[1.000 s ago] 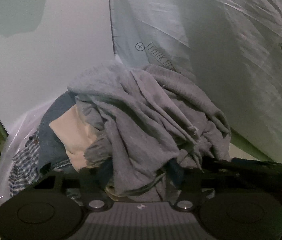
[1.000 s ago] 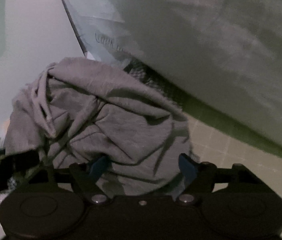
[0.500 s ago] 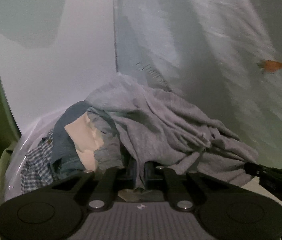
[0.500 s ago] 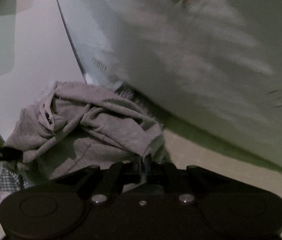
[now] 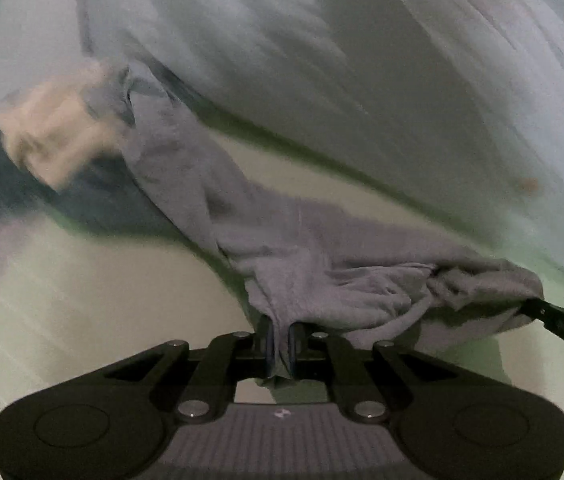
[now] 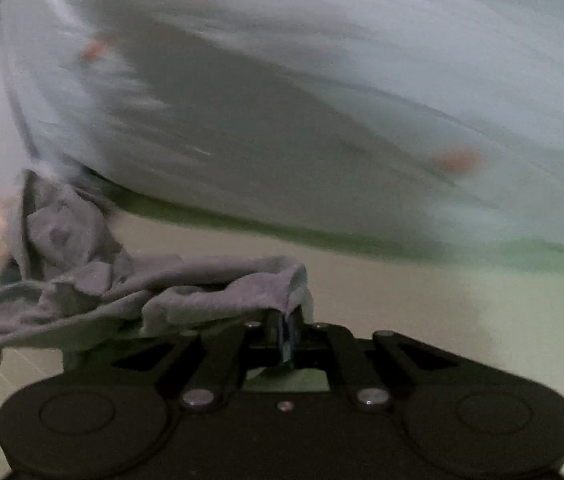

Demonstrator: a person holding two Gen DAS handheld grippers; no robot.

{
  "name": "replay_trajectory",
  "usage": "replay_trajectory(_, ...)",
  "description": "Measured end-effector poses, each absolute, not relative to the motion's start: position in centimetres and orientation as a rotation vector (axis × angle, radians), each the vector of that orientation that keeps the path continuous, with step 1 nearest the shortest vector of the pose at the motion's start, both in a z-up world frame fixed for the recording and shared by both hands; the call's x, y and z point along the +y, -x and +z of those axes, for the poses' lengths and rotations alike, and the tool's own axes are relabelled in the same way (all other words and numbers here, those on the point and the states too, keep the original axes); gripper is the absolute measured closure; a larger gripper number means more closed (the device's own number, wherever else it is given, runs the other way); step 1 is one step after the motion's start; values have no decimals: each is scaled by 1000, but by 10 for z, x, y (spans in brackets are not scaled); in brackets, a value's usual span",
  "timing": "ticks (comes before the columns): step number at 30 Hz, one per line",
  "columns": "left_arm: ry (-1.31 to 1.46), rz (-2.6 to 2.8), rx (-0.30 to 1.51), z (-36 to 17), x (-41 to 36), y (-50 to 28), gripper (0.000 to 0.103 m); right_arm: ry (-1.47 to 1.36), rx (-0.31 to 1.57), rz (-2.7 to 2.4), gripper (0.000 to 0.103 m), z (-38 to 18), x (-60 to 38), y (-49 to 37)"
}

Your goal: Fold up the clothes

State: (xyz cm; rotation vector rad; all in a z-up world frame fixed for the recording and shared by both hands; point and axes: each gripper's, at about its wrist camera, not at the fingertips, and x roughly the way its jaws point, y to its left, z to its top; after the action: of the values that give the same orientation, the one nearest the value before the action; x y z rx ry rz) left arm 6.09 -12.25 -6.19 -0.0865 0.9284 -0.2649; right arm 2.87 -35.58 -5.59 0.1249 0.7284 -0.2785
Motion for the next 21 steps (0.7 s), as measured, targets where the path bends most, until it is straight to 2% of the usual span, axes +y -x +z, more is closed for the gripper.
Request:
replay_trajectory(4, 73, -334, 999, -87, -168, -10, 88, -168, 832, -401, 99, -78, -425, 45)
replay_trajectory(6, 70, -321, 1033, -92, -179, 6, 81, -192, 863, -438, 97, -85, -445, 68)
replay_trajectory(8, 53, -326, 1031, -91, -184, 19, 62, -212, 855, -463, 89, -82, -454, 86)
replay_trajectory(9, 40, -315, 1017, -89, -183, 23, 54, -222, 850, -474, 75, -80, -458, 95)
replay_trajectory(10, 29, -302, 1004, -87, -182, 26, 38, -222, 828, -488, 56, -75, -457, 100)
replay_trajectory(11, 23, -280, 998, -85, -178, 26, 26, -219, 802, -499, 46, -71, -454, 102)
replay_trajectory(12, 19, -256, 991, -83, -172, 27, 24, -218, 778, -512, 26, -66, -451, 105)
replay_trajectory(13, 16, -234, 985, -81, -167, 27, 24, -219, 756, -524, 13, -62, -448, 105)
replay_trajectory(17, 6, -212, 982, -80, -146, 25, 24, -247, 701, -471, 11, -58, -427, 89)
replay_trajectory(21, -10, -204, 981, -79, -120, 15, 24, -182, 742, -309, 23, -65, -371, 69)
